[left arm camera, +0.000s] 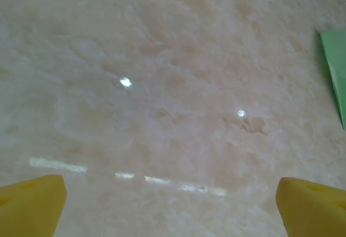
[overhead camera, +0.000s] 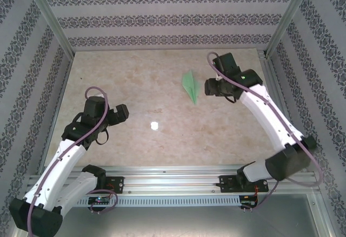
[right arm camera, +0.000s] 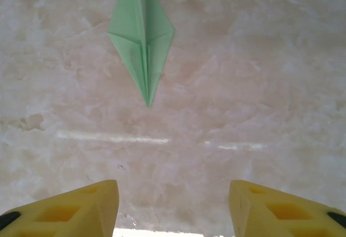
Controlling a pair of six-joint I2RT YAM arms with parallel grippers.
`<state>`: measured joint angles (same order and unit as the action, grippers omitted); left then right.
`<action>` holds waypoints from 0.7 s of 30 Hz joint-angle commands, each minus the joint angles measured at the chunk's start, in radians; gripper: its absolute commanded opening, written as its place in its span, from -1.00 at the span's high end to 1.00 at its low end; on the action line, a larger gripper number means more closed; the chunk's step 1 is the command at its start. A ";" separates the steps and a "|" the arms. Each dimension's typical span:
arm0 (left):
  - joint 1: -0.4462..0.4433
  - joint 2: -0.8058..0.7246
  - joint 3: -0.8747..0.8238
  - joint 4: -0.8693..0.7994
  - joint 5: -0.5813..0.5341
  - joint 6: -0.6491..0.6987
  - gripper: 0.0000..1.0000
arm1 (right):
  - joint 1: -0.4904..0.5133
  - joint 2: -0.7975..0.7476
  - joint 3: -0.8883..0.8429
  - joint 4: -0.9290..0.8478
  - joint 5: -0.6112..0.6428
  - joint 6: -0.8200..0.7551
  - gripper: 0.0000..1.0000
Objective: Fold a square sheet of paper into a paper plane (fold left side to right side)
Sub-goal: Place the paper plane at the top-center of the table, then reset both arms
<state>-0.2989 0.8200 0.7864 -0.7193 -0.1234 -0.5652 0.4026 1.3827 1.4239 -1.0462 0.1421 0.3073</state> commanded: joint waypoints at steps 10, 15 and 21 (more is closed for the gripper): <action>0.021 -0.189 -0.291 0.526 -0.600 0.174 -1.00 | -0.280 -0.508 -0.741 0.582 0.086 -0.033 -0.96; 0.027 -0.142 -0.364 0.646 -0.588 0.328 -1.00 | -0.333 -0.564 -0.987 0.931 0.096 -0.100 -0.96; 0.050 -0.010 -0.415 0.825 -0.473 0.400 -1.00 | -0.373 -0.437 -1.053 1.263 0.105 -0.192 -0.97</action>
<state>-0.2676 0.7746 0.4046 -0.0689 -0.6495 -0.2573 0.0418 0.8948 0.3992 -0.0872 0.2276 0.1825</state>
